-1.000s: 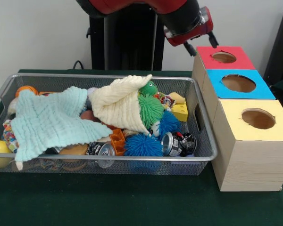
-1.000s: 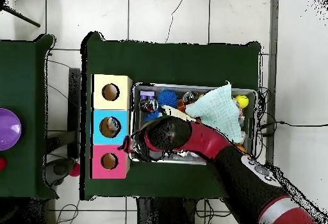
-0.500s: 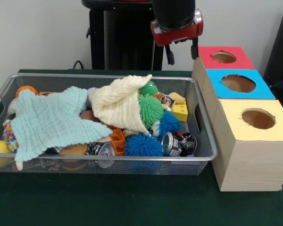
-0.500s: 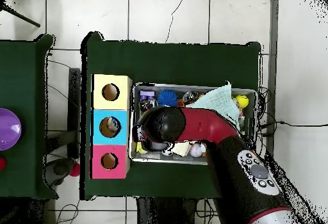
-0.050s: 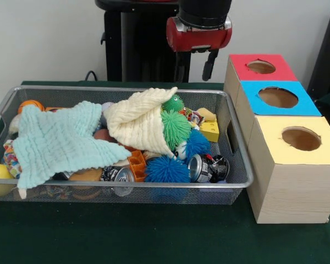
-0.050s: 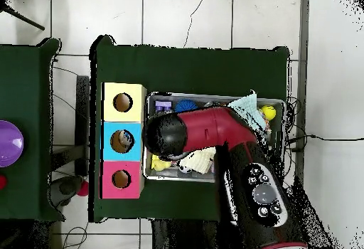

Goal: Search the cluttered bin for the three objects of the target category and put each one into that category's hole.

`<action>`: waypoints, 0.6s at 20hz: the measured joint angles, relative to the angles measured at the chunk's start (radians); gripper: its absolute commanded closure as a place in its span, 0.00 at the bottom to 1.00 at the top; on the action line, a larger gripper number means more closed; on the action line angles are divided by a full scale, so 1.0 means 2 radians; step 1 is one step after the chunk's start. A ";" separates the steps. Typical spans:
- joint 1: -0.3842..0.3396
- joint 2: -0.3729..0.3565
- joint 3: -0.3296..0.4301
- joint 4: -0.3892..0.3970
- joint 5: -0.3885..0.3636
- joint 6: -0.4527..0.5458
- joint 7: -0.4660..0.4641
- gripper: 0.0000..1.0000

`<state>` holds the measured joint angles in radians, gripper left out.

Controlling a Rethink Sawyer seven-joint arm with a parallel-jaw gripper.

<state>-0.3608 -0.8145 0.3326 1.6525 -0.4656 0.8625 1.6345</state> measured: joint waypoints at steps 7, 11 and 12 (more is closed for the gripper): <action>0.034 -0.015 -0.035 -0.045 -0.073 0.000 0.000 0.00; 0.032 -0.019 -0.043 -0.064 -0.095 0.000 0.000 0.00; 0.029 -0.019 -0.046 -0.071 -0.104 0.000 0.000 0.00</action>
<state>-0.3035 -0.8520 0.2398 1.5107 -0.6729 0.8628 1.6345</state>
